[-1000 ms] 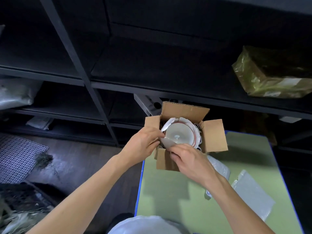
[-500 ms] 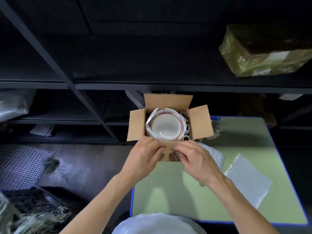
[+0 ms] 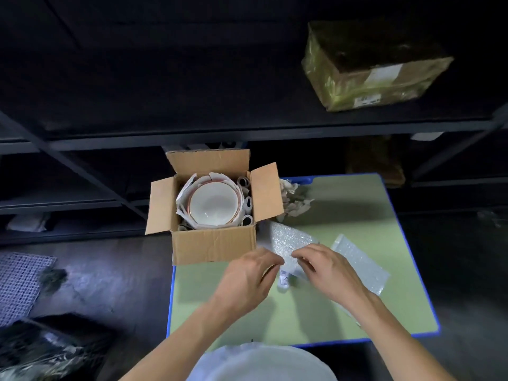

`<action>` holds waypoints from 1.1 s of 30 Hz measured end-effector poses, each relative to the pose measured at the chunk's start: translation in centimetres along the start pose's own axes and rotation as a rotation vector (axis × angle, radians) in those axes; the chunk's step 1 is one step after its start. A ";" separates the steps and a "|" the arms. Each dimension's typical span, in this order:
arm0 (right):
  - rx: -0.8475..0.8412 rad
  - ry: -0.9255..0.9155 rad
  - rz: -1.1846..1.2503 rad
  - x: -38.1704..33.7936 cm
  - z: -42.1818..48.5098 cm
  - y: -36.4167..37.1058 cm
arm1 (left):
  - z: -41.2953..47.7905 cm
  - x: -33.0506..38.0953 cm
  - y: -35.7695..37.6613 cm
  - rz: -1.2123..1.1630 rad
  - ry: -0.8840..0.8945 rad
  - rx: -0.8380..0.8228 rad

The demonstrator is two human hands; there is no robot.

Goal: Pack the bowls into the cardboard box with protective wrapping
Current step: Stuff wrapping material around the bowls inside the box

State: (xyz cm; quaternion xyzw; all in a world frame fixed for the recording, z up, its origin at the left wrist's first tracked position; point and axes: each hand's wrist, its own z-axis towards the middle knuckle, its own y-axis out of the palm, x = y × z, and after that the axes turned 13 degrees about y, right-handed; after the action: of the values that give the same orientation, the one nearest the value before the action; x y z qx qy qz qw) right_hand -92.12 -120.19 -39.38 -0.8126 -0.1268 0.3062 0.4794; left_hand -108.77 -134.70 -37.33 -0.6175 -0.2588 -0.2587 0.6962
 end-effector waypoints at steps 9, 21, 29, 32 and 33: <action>-0.113 0.081 -0.017 2.8 5.9 0.8 | 1.8 -0.2 4.6 0.110 -0.170 -0.239; -0.136 0.178 0.418 3.3 6.2 -0.1 | 2.1 0.0 6.7 0.170 -0.380 -0.230; -0.332 0.067 0.585 4.3 1.2 -5.2 | 5.5 3.1 5.6 0.097 -0.146 -0.017; -0.341 0.050 0.682 3.9 0.2 -5.3 | 6.2 3.8 5.2 0.114 -0.115 -0.037; -0.338 0.038 0.707 3.7 -0.1 -5.3 | 6.2 3.9 5.1 0.094 -0.103 -0.040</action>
State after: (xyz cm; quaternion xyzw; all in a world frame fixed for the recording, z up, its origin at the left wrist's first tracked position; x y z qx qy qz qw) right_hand -88.75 -115.68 -36.18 -0.8791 0.1212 0.4122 0.2061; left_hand -102.75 -128.17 -37.76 -0.6554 -0.2597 -0.1988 0.6808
